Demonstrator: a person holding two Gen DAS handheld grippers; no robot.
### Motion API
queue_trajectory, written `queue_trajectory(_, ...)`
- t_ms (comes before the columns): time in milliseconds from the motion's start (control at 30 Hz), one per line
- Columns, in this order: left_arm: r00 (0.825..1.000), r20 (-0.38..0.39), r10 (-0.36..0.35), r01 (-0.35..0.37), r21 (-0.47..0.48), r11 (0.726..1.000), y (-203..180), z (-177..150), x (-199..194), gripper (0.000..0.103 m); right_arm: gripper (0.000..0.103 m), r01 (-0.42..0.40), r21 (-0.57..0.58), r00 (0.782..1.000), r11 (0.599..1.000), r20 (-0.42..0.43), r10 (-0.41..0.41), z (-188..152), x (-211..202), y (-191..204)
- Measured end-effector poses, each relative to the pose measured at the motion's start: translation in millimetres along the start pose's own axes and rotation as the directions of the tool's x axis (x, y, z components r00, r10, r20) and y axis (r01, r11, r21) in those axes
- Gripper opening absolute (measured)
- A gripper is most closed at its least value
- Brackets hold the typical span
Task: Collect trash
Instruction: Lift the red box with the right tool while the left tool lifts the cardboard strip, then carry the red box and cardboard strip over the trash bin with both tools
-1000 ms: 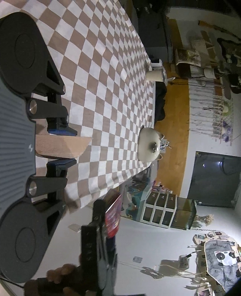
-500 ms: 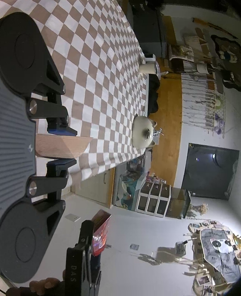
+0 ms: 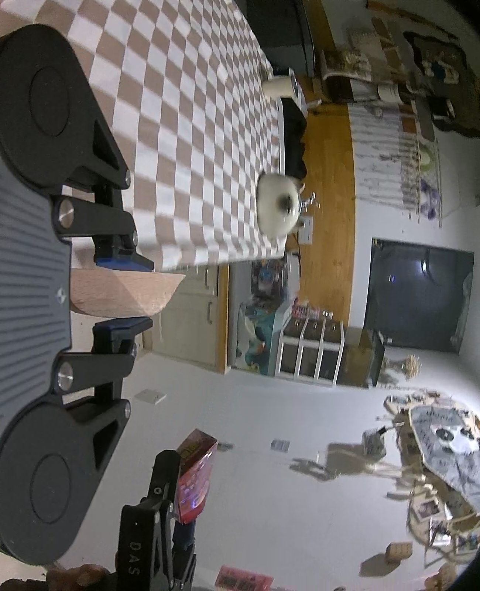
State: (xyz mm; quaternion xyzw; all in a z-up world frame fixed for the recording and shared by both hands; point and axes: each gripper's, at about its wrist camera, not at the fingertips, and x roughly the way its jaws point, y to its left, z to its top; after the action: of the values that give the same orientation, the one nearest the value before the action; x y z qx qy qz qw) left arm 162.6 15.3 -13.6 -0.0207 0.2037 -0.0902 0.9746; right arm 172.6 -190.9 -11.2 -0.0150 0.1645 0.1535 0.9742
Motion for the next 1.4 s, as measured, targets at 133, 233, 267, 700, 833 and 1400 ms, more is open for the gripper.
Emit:
queue_trajectory(133, 1.0, -0.013, -0.028, 0.028, 0.021, 0.999, -24, -1, 11, 0.027, 0.087, 0.038, 0.02, 0.999, 0.999, 0.011, -0.039, -6, -13, -19)
queue_trajectory(233, 0.999, -0.022, -0.048, 0.048, 0.034, 0.998, -41, -3, 21, 0.027, 0.087, 0.067, 0.042, 0.998, 0.997, 0.013, -0.068, -12, -20, -36)
queue_trajectory(267, 0.998, -0.027, -0.053, 0.054, 0.036, 0.998, -46, -4, 25, 0.027, 0.087, 0.076, 0.046, 0.997, 0.996, 0.013, -0.077, -14, -20, -40)
queue_trajectory(700, 0.977, -0.154, -0.149, 0.159, 0.057, 0.986, -106, -36, 98, 0.027, 0.087, 0.201, 0.127, 0.978, 0.971, -0.086, -0.191, -64, -16, -117)
queue_trajectory(833, 0.964, -0.21, -0.166, 0.179, 0.044, 0.983, -114, -53, 132, 0.027, 0.087, 0.235, 0.151, 0.966, 0.96, -0.142, -0.214, -85, -1, -136)
queue_trajectory(1400, 0.88, -0.435, -0.191, 0.155, -0.117, 0.981, -96, -142, 295, 0.027, 0.087, 0.312, 0.283, 0.88, 0.907, -0.447, -0.164, -211, 137, -180)
